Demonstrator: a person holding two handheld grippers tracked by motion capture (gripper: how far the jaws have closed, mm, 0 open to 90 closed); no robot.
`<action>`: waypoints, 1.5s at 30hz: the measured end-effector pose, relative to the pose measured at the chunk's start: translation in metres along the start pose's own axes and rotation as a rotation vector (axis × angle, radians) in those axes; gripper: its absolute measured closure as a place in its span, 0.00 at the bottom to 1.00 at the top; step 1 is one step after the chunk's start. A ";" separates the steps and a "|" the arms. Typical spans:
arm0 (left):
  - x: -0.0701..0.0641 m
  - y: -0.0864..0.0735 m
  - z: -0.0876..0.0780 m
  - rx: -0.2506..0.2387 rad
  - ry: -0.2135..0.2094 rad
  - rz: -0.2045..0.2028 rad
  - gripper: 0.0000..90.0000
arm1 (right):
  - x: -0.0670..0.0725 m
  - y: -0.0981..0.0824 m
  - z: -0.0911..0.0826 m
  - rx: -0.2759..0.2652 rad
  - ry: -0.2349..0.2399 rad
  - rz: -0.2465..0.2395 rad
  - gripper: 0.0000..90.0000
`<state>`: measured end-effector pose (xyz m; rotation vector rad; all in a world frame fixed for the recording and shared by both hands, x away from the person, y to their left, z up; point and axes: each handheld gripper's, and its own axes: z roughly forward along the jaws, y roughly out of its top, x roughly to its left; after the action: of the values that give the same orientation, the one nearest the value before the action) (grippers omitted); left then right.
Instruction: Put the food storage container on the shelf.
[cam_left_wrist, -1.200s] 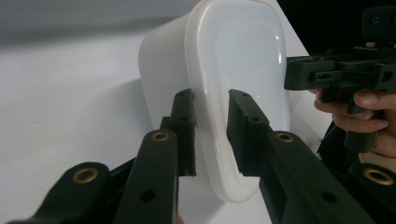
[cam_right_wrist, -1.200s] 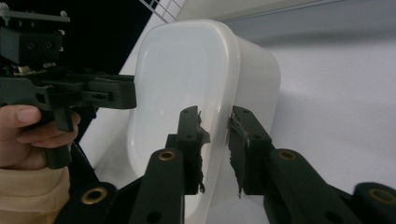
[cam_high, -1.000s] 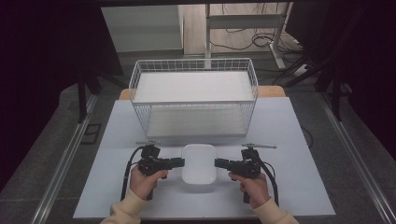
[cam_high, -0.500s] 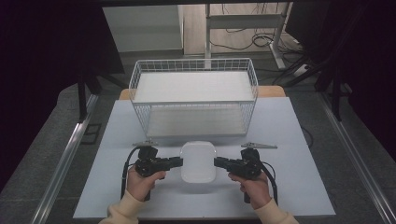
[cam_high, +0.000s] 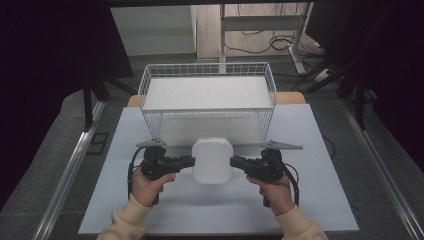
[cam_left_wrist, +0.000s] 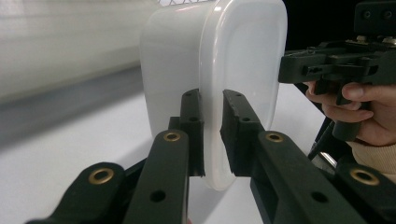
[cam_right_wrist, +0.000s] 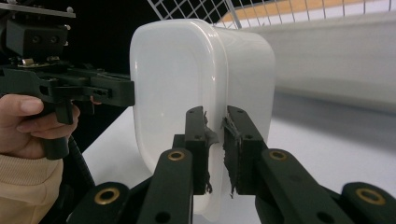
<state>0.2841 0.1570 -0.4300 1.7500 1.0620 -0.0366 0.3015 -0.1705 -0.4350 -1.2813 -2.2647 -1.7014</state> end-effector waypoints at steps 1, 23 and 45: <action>0.000 0.000 0.000 0.000 0.000 0.000 0.88 | 0.000 0.002 0.000 -0.003 0.004 0.001 0.89; -0.002 0.063 -0.019 -0.053 0.001 0.068 0.88 | 0.010 0.068 -0.003 -0.058 0.009 -0.075 0.89; -0.003 0.139 -0.043 -0.092 0.010 0.118 0.88 | 0.019 0.142 -0.002 -0.100 0.028 -0.123 0.89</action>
<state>0.3554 0.1788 -0.3052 1.7274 0.9517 0.0937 0.3757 -0.1518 -0.3140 -1.1483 -2.3154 -1.8819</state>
